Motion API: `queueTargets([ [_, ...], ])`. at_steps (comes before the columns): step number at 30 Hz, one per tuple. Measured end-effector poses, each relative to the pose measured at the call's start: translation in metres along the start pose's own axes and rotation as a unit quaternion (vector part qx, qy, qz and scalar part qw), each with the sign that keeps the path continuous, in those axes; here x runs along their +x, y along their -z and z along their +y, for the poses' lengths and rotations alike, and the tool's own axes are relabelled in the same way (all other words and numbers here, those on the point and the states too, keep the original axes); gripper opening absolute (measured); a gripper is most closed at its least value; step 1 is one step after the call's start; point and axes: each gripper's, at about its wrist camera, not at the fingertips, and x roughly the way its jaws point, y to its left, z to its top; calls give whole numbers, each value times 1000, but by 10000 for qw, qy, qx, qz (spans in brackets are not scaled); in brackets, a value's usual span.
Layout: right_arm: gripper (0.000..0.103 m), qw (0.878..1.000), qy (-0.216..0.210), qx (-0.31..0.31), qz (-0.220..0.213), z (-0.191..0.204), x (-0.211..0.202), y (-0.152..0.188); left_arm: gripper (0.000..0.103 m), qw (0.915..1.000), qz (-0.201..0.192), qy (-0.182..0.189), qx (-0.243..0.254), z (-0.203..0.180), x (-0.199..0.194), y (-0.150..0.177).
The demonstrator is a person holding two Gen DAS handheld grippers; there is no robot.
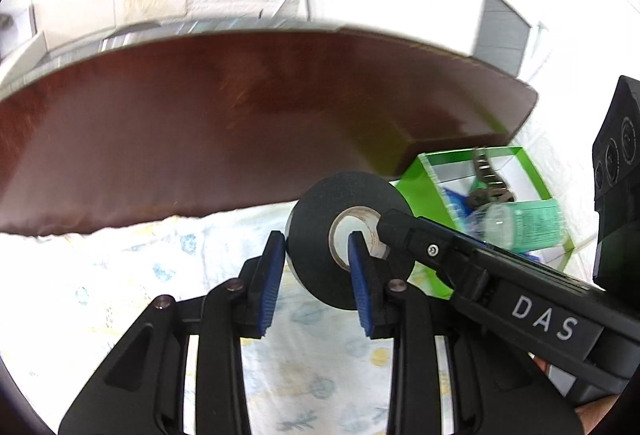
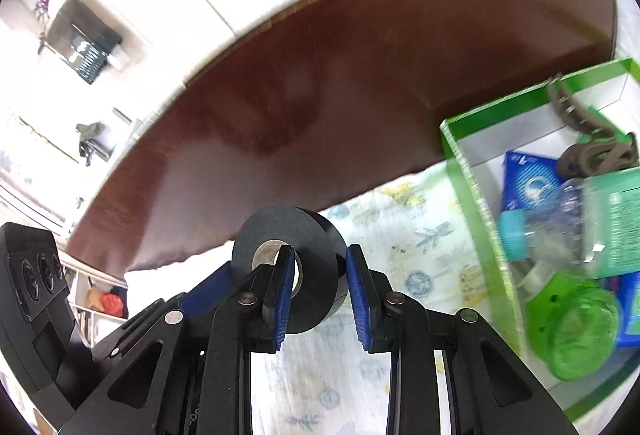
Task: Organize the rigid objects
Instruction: 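Move both tools to the black tape roll and grasp it, then carry the tape roll into the green box and release it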
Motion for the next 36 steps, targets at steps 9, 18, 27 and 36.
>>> queueTargets([
  [9, 30, 9981, -44, 191, -577, -44, -66, -9, 29, 9981, -222, 144, 561, -82, -16, -9],
  [18, 30, 9930, 131, 685, -951, -113, -114, -20, 30, 9920, -91, 445, 1179, -164, -12, -5],
  [27, 30, 9876, 363, 1197, -950, -186, -128, -8, 30, 9862, 337, 580, 1516, -214, 30, 12],
  [36, 30, 9799, 951, 833, -1546, -202, -128, -22, 34, 9855, 293, 363, 1630, -234, 53, 0],
])
